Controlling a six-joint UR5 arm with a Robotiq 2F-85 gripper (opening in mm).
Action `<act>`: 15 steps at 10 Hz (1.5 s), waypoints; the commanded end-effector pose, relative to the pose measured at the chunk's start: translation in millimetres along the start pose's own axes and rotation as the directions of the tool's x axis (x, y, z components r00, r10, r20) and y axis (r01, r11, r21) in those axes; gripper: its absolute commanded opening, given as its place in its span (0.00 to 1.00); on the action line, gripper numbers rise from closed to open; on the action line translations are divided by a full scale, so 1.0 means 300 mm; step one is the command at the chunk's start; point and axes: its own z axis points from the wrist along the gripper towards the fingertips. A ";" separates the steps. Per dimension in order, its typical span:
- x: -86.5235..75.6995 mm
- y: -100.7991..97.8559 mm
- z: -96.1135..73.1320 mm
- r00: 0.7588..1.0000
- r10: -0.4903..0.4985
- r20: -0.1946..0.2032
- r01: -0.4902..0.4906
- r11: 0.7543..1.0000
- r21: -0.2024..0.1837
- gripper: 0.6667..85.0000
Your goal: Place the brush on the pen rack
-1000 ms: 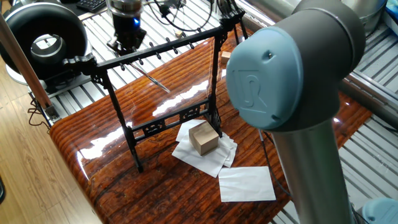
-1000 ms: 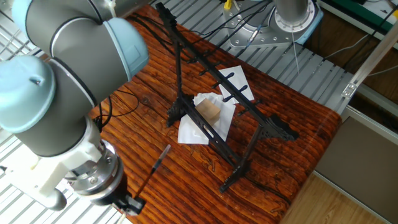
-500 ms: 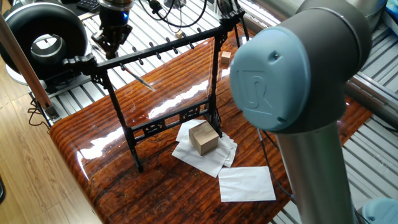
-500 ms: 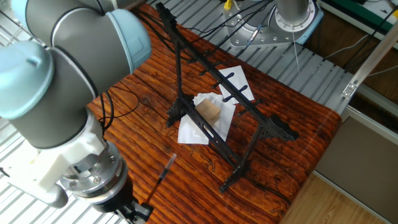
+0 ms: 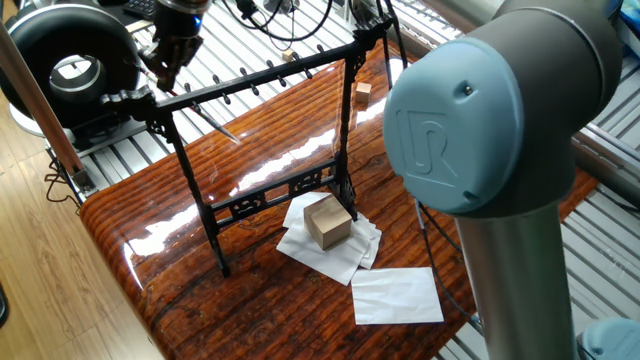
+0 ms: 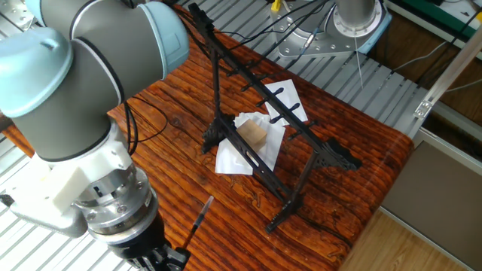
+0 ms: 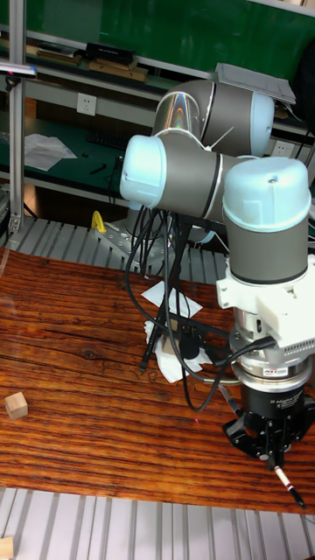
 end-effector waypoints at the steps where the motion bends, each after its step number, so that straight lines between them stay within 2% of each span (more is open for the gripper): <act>1: -0.032 0.063 -0.014 0.997 -0.070 0.036 0.072 0.996 -0.060 0.00; 2: -0.032 0.122 -0.020 0.994 -0.104 0.045 0.109 0.986 -0.125 0.00; 3: -0.046 0.100 -0.016 0.985 -0.158 0.063 0.164 0.982 -0.095 0.00; 4: -0.059 0.137 -0.023 0.984 -0.153 0.087 0.163 0.977 -0.135 0.00; 5: -0.061 0.158 -0.031 0.984 -0.148 0.100 0.162 0.974 -0.159 0.00; 6: -0.047 0.130 -0.029 0.978 -0.185 0.094 0.197 0.972 -0.131 0.00; 11: -0.011 0.143 -0.039 0.971 -0.206 0.123 0.226 0.957 -0.182 0.00; 13: 0.012 0.135 -0.039 0.968 -0.216 0.129 0.238 0.952 -0.190 0.00; 15: 0.015 0.114 -0.027 0.965 -0.232 0.121 0.250 0.953 -0.172 0.00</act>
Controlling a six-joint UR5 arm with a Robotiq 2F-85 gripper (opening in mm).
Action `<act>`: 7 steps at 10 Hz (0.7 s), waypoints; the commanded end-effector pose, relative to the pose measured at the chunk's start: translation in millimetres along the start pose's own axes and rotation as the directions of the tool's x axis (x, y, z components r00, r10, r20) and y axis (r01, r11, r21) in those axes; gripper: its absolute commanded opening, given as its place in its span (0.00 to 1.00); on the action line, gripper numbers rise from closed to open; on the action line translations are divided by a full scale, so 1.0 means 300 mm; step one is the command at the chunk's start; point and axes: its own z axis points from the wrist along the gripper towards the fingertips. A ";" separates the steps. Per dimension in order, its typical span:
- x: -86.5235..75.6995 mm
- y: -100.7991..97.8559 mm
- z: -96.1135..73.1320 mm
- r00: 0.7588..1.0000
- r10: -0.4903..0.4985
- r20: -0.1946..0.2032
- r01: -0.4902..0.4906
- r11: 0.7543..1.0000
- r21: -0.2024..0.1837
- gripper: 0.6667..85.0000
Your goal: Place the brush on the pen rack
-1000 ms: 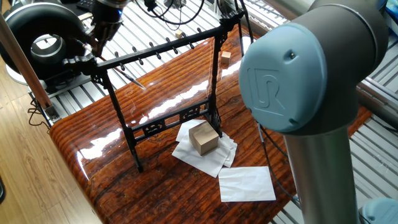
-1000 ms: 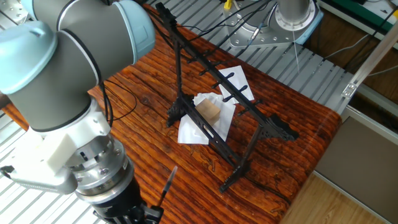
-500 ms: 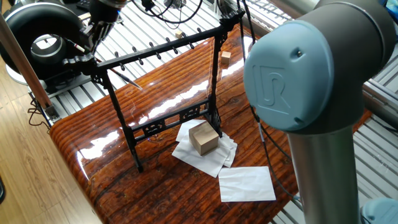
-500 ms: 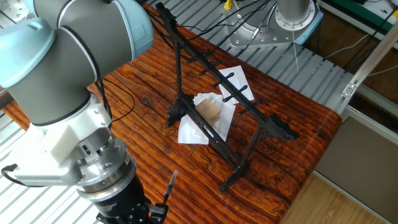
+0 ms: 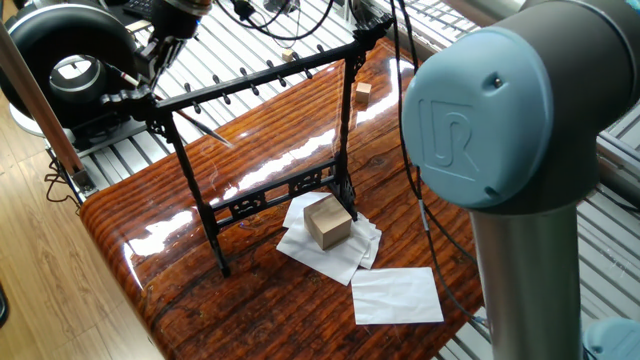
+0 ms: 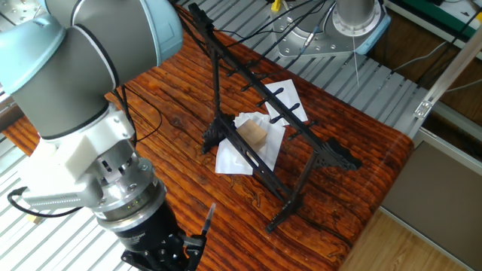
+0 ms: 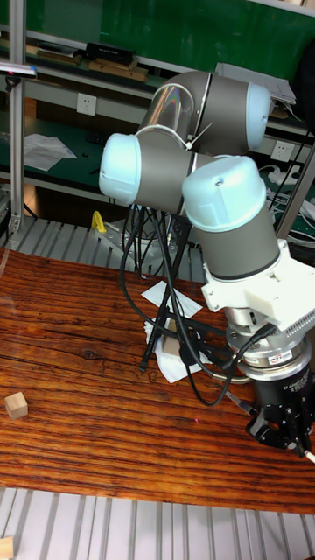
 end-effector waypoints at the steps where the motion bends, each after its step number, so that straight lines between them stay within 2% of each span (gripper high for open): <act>1: -0.001 -0.007 0.011 1.000 -0.023 0.008 0.023 1.000 -0.005 0.00; 3: 0.005 -0.025 0.023 0.999 -0.044 -0.010 0.044 0.999 0.020 0.00; 5: -0.013 -0.027 0.022 0.999 -0.038 0.010 0.038 0.999 0.023 0.00; 6: -0.012 -0.039 0.022 1.000 -0.011 0.011 0.011 0.999 0.037 0.00; 7: 0.010 -0.074 0.020 1.000 0.009 -0.015 -0.008 0.997 0.077 0.00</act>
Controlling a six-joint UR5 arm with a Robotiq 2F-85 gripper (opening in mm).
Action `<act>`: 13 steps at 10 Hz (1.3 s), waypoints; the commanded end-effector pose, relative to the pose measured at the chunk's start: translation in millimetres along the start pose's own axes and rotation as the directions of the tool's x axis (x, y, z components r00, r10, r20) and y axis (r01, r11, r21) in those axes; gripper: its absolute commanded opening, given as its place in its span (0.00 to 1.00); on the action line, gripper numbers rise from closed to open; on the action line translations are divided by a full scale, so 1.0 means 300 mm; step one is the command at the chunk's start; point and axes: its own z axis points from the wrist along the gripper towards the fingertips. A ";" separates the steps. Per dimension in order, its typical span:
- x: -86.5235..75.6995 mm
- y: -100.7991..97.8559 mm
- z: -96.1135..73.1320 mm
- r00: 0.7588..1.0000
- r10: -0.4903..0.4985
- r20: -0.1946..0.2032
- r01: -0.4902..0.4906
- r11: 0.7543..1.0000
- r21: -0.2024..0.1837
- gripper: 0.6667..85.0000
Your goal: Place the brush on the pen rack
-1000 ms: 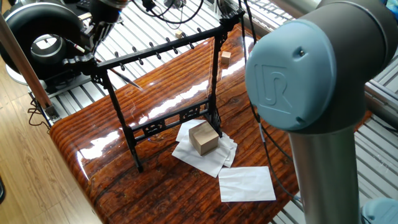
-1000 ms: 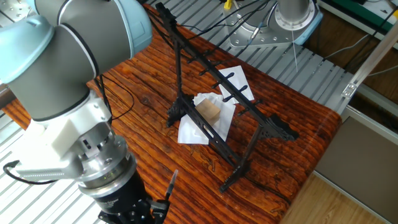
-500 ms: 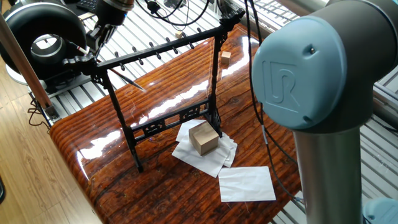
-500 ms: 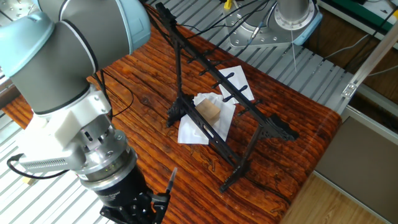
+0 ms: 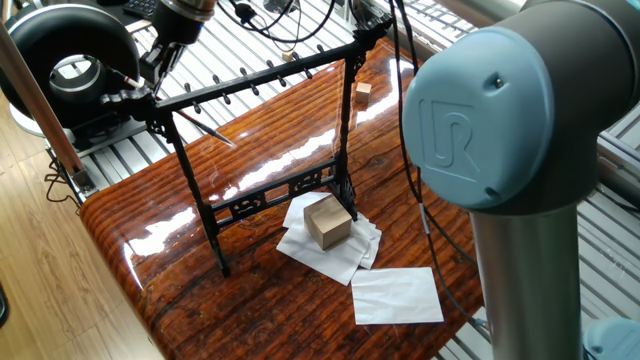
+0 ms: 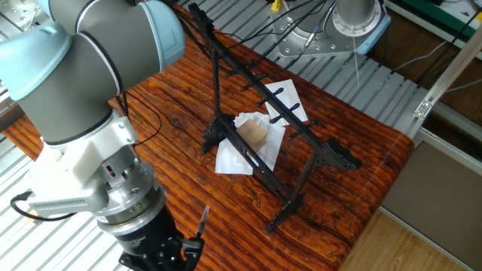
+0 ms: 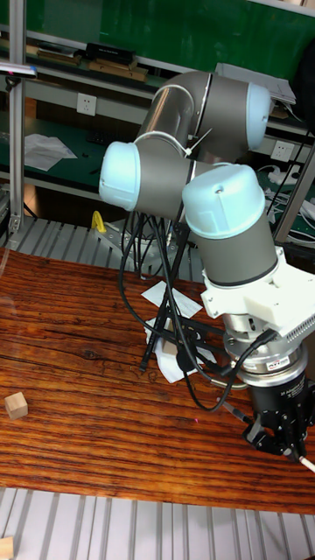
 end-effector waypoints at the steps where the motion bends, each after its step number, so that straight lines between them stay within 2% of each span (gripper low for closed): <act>1: 0.008 -0.047 -0.005 0.999 0.051 -0.008 -0.050 0.997 0.052 0.00; 5: 0.007 -0.038 -0.005 0.996 0.091 -0.005 -0.090 0.995 0.042 0.00; 6: -0.001 -0.023 -0.004 0.995 0.104 0.002 -0.104 0.994 0.023 0.00; 8: 0.002 0.029 -0.051 0.993 0.118 0.010 -0.118 0.993 -0.014 0.00; 9: 0.003 0.060 -0.086 0.993 0.119 0.018 -0.118 0.992 -0.048 0.00; 11: 0.034 0.085 -0.143 0.995 0.103 0.006 -0.102 0.989 -0.107 0.00; 12: 0.053 0.111 -0.181 0.995 0.095 0.002 -0.093 0.983 -0.156 0.00; 13: 0.071 0.162 -0.235 0.996 0.091 0.003 -0.087 0.968 -0.234 0.00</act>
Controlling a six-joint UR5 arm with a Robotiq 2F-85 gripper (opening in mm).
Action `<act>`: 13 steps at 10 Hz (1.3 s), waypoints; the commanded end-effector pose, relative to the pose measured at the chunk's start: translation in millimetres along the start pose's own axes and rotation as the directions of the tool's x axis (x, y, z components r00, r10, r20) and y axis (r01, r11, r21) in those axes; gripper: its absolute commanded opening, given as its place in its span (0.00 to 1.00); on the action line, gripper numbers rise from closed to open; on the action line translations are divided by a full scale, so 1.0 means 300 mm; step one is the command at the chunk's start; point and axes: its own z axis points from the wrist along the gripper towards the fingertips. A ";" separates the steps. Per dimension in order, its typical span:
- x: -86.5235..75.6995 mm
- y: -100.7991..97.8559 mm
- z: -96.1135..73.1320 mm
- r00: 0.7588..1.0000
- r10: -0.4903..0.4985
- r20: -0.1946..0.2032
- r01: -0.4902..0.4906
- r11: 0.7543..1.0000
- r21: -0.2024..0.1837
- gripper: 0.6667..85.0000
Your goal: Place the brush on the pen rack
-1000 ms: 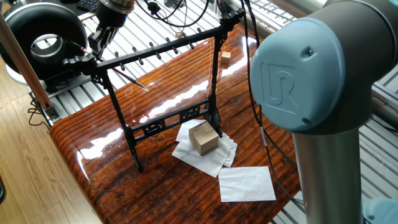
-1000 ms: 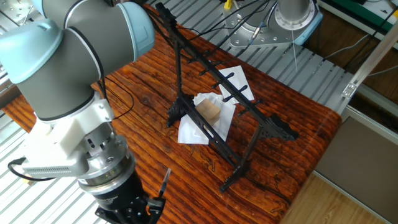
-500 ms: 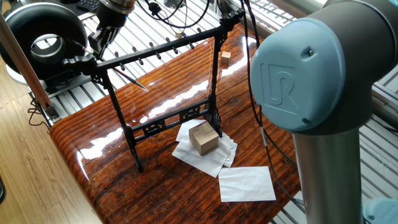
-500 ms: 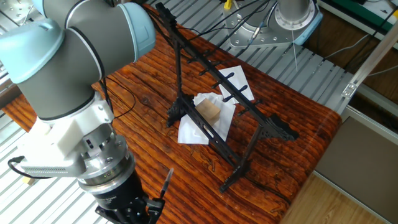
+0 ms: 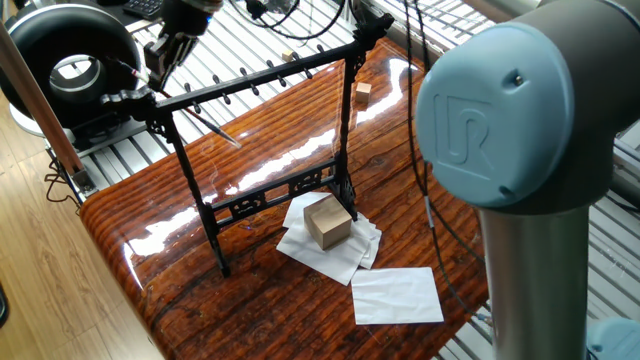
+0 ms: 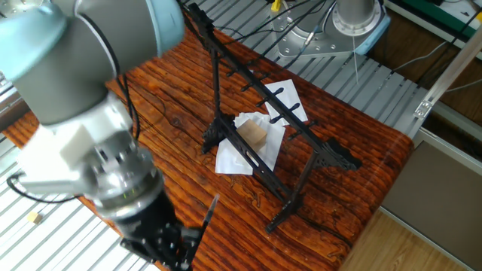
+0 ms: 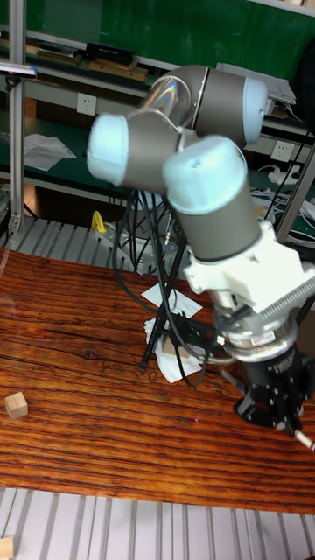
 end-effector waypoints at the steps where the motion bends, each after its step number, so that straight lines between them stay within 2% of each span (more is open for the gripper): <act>1: 0.065 0.125 -0.142 0.999 -0.032 -0.001 0.031 0.981 -0.189 0.00; 3: 0.117 0.203 -0.185 0.996 -0.088 -0.015 0.080 0.953 -0.294 0.00; 5: 0.139 0.289 -0.220 0.990 -0.144 -0.004 0.131 0.907 -0.400 0.00; 6: 0.138 0.318 -0.233 0.988 -0.155 0.008 0.143 0.890 -0.434 0.00; 7: 0.144 0.293 -0.223 0.984 -0.179 0.007 0.166 0.898 -0.408 0.00; 8: 0.174 0.229 -0.200 0.973 -0.227 -0.025 0.205 0.916 -0.345 0.00; 9: 0.205 0.122 -0.173 0.947 -0.314 -0.068 0.291 0.927 -0.239 0.00; 10: 0.248 0.006 -0.165 0.911 -0.385 -0.148 0.368 0.920 -0.134 0.00; 12: 0.251 0.026 -0.173 0.906 -0.400 -0.139 0.381 0.913 -0.147 0.00; 13: 0.239 0.067 -0.174 0.907 -0.407 -0.111 0.384 0.905 -0.183 0.00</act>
